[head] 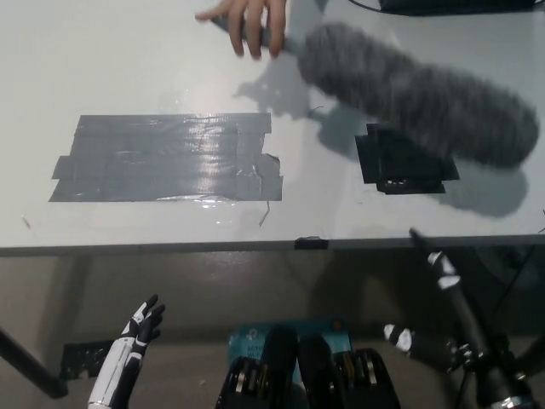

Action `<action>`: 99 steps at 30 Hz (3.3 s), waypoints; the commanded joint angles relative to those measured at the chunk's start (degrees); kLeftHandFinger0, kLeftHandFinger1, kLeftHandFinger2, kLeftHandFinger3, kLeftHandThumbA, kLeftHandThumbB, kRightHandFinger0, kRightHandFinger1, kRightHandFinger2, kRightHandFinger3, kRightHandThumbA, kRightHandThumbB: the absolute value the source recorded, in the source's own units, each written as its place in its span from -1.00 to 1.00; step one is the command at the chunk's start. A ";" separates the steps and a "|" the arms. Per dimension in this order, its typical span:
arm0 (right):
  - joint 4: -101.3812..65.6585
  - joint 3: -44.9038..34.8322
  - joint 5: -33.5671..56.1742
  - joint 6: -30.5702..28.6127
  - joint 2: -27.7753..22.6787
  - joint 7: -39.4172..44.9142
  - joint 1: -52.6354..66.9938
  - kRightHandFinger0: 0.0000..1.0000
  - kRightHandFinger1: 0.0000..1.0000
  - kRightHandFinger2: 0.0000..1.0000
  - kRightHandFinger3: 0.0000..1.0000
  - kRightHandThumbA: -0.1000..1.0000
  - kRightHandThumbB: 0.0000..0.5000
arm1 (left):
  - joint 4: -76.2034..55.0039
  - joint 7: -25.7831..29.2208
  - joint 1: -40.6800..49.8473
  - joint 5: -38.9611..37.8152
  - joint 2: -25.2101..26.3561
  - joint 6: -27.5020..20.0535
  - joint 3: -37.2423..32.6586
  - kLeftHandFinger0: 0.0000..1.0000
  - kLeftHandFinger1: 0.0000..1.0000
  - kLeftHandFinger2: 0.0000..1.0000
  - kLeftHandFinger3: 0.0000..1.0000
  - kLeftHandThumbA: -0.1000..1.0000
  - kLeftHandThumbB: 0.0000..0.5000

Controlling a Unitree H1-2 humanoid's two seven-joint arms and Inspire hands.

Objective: A person hands a grey duster to the robot and the robot grabs it with its right hand and places it on the black marked spot infron tof it on the desk

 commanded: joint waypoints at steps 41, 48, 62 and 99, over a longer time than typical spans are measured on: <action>53.54 13.25 -31.08 19.25 -4.82 -13.89 -51.05 0.66 0.29 0.52 0.77 -0.60 0.32 | -1.98 -1.27 -2.92 0.04 1.29 0.05 0.24 1.00 1.00 1.00 1.00 1.00 -0.55; 50.35 9.54 -27.94 11.61 -5.27 -22.81 -49.55 -1.00 -0.36 0.55 0.72 -1.00 -0.05 | -1.76 -1.40 -3.85 0.59 1.73 0.04 0.08 1.00 1.00 1.00 1.00 1.00 -0.55; 29.94 7.11 -24.27 14.91 -4.82 -10.38 -49.80 -0.90 0.21 0.84 1.00 -1.00 -0.35 | -2.21 -1.71 -4.95 1.26 2.12 1.25 -0.25 1.00 1.00 1.00 1.00 1.00 -0.55; 62.29 12.54 -2.35 11.67 -18.56 50.87 -69.25 1.00 1.00 1.00 1.00 0.31 1.00 | -1.67 -1.76 -6.80 0.43 1.93 1.42 0.39 1.00 1.00 1.00 1.00 1.00 -0.50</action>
